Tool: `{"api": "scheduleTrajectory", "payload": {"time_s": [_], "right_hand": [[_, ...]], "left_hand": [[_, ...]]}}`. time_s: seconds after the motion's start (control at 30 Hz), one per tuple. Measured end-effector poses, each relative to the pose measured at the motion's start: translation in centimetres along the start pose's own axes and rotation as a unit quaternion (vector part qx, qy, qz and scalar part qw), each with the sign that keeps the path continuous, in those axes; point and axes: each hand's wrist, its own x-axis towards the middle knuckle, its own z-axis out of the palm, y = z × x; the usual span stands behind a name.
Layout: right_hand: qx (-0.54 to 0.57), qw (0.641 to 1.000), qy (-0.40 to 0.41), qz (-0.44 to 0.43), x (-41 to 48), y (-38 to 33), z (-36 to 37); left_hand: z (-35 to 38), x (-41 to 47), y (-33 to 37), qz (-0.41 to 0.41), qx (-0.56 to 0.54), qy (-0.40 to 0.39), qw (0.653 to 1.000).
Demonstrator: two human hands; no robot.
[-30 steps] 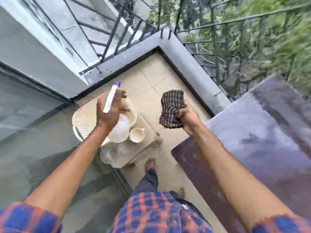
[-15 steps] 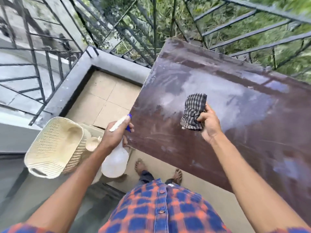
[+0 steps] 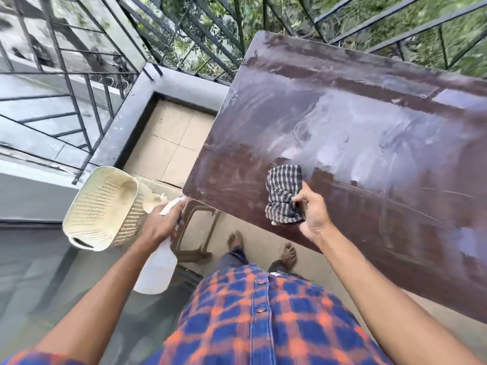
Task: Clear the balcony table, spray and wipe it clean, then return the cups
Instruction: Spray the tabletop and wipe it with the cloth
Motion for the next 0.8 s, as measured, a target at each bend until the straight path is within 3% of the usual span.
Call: {"api": "scheduleTrajectory", "payload": {"time_s": [0.27,0.43,0.6,0.8], "right_hand": [[-0.006,0.999,0.024,-0.029,-0.2,1.1,1.7],[0.012,0.997,0.062,-0.046,-0.7,2.6,2.2],[0.017,0.995,0.085,-0.049,-1.2,4.3,2.6],[0.043,0.987,0.134,-0.071,-1.8,4.6,2.3]], "left_hand": [[-1.1,2.5,-2.7,-0.018,0.062,0.033,0.997],[0.1,0.1,1.3,0.015,0.053,-0.051,0.997],[1.5,-0.3,2.0,0.011,0.03,-0.055,0.998],[3.2,-0.5,2.9,0.059,0.073,-0.185,0.978]]}}
